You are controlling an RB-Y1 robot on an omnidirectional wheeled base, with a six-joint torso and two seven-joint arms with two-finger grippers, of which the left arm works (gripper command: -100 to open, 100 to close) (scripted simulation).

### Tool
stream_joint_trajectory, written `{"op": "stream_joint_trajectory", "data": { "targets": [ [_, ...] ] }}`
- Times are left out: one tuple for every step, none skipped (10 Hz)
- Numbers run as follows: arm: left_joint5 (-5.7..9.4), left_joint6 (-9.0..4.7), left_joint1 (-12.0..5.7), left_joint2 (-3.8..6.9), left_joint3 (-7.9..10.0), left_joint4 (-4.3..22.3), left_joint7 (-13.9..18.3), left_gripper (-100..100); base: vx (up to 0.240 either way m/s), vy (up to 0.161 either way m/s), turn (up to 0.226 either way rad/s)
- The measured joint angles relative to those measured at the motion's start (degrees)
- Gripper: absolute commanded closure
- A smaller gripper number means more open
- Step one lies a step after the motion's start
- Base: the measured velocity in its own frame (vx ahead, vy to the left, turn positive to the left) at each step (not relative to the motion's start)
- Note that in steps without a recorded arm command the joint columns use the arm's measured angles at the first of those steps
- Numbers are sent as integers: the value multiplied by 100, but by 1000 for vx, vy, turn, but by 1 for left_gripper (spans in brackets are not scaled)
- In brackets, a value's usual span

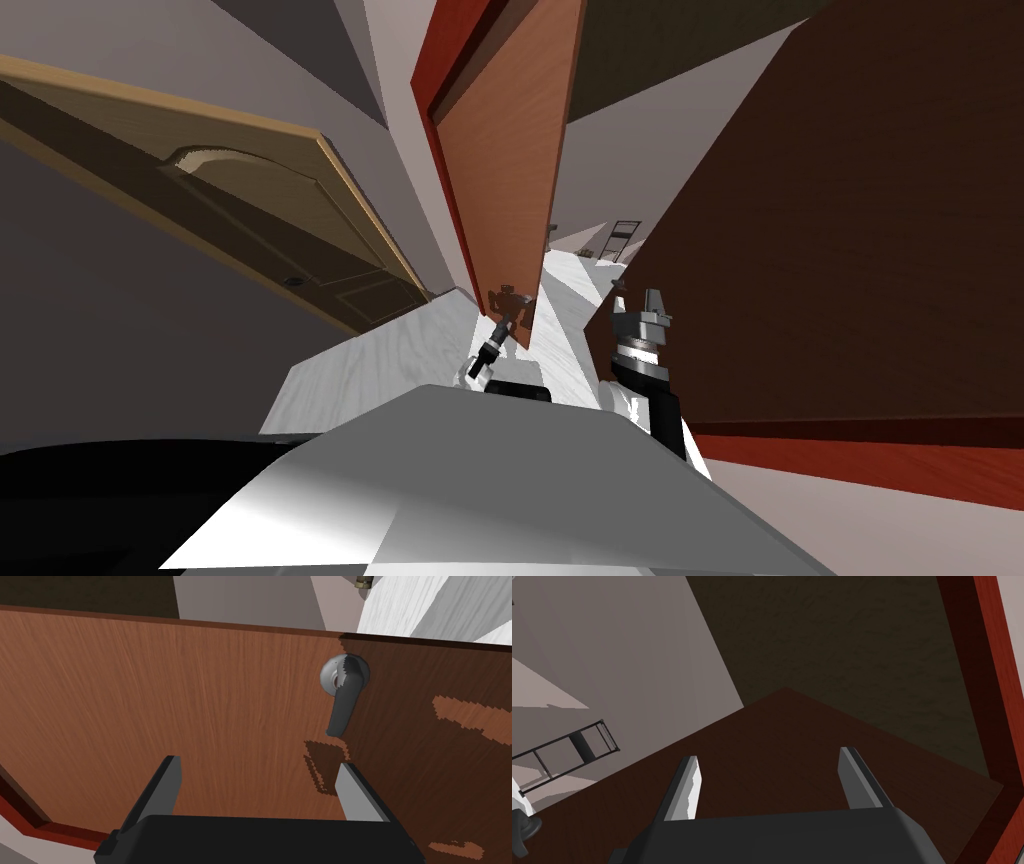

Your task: Push the door open

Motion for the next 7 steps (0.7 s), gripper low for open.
{"op": "stream_joint_trajectory", "data": {
  "targets": [
    [-29, -31, -97, -14, -48, 226, 17, -100, 130, 91, -35],
    [-64, -17, -128, -34, -106, 346, 32, -100, 136, 104, -26],
    [-90, -24, -154, -41, -149, 464, 43, -100, 113, 84, -23],
    [-104, -45, -220, -41, -175, 611, 65, -100, 97, 52, -23],
    [-122, -79, -273, -70, -200, 772, 66, -100, 87, 49, -16],
    [-148, -72, -270, -77, -245, 820, 73, -100, 83, 50, -16],
    [-167, -78, -304, -87, -277, 929, 84, -100, 84, 44, -18]
  ]
}}
